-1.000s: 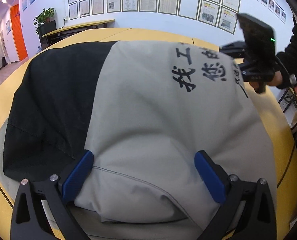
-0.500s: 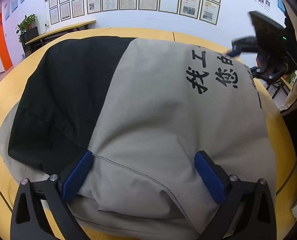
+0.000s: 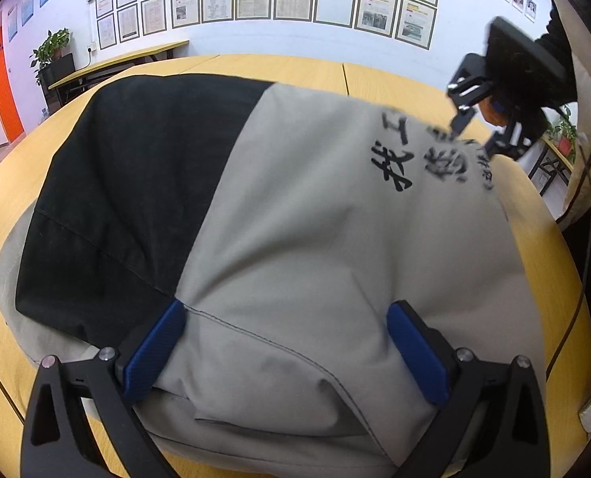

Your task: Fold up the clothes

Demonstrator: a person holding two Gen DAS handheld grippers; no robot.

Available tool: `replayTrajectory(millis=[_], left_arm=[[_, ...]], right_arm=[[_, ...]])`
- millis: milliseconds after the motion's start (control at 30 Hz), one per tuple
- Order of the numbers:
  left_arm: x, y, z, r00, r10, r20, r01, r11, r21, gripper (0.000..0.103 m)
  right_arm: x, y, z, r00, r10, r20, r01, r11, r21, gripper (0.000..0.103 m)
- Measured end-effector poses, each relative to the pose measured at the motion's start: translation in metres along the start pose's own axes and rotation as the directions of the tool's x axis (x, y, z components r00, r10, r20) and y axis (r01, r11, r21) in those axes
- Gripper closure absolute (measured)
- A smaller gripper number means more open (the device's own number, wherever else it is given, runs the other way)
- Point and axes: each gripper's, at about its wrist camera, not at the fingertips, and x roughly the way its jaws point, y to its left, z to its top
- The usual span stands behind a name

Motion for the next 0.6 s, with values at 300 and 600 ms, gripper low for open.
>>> replayTrajectory(millis=[300, 600], left_arm=[[0.010, -0.005, 0.003, 1.000, 0.011, -0.001, -0.011, 1.000, 0.007, 0.000], [0.001, -0.010, -0.010, 1.000, 0.023, 0.004, -0.023, 1.000, 0.010, 0.000]], right_arm=[[-0.013, -0.023, -0.005, 0.992, 0.119, -0.040, -0.111, 0.981, 0.159, 0.078], [-0.030, -0.085, 0.066, 0.923, 0.368, 0.110, -0.381, 0.915, 0.132, 0.075]])
